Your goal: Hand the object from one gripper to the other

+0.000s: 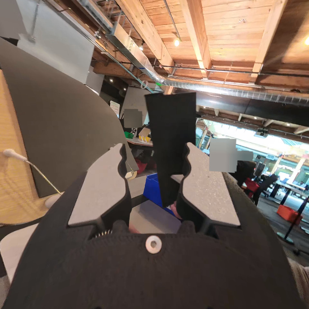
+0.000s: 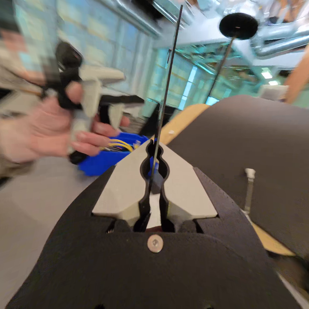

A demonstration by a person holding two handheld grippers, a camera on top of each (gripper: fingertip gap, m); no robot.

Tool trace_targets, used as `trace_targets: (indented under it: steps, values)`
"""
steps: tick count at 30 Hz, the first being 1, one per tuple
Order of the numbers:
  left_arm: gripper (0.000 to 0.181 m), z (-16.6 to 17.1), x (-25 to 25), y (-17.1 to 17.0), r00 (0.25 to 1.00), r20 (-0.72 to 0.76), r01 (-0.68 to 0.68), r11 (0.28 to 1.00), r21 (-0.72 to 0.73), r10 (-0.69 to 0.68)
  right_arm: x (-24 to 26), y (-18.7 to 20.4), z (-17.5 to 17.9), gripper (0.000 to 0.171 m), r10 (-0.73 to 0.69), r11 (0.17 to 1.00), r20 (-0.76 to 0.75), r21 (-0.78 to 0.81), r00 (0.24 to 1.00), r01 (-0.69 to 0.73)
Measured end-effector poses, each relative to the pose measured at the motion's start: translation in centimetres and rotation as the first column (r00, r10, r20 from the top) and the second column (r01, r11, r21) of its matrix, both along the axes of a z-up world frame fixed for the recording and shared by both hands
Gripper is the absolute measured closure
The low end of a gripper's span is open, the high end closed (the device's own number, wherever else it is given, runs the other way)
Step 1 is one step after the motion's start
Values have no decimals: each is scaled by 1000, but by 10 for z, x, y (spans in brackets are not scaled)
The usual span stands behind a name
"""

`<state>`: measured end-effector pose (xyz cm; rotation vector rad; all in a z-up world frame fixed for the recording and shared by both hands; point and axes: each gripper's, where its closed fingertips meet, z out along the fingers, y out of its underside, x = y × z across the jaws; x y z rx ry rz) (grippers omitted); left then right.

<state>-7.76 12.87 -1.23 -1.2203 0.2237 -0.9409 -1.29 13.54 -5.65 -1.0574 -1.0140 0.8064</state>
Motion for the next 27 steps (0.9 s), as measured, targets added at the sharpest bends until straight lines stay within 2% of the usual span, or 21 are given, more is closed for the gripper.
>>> trace_targets:
  steps: [3,8,12,15,17,20,21,23,24,26,27]
  values:
    - [113,2,4,-4,997,-73,-6,997,75,12,-4,-16,-1,171,191,971,-67,-133,979,-199]
    - [102,10,16,-19,991,-108,98,986,137,-83,-13,-47,-9,171,450,843,-174,-241,876,-481]
    - [122,14,21,-29,984,-87,170,971,167,-157,-21,-65,-21,171,560,753,-191,-291,807,-591]
    - [156,13,21,-31,980,-86,194,967,167,-182,-25,-72,-26,171,597,712,-201,-313,777,-628]
    - [176,13,21,-35,975,-97,216,961,174,-202,-27,-70,-28,171,593,704,-209,-334,778,-627]
    - [177,14,22,-35,976,-91,208,964,163,-196,-29,-64,-28,171,569,718,-213,-341,794,-606]
    - [178,14,20,-33,979,-76,197,968,153,-187,-30,-60,-27,163,543,736,-210,-347,813,-581]
    - [178,16,14,-30,984,-42,177,974,140,-173,-34,-41,-30,125,420,832,-139,-336,897,-441]
    - [179,16,7,-24,993,-26,116,984,135,-113,-34,-33,-32,108,355,882,-79,-304,932,-361]
    - [180,17,-5,-18,999,-23,32,991,133,-30,-33,-13,-39,81,154,976,101,-171,983,-136]
    - [180,18,-11,-15,1000,0,3,993,118,-3,-31,-6,-41,73,49,996,180,-76,982,-36]
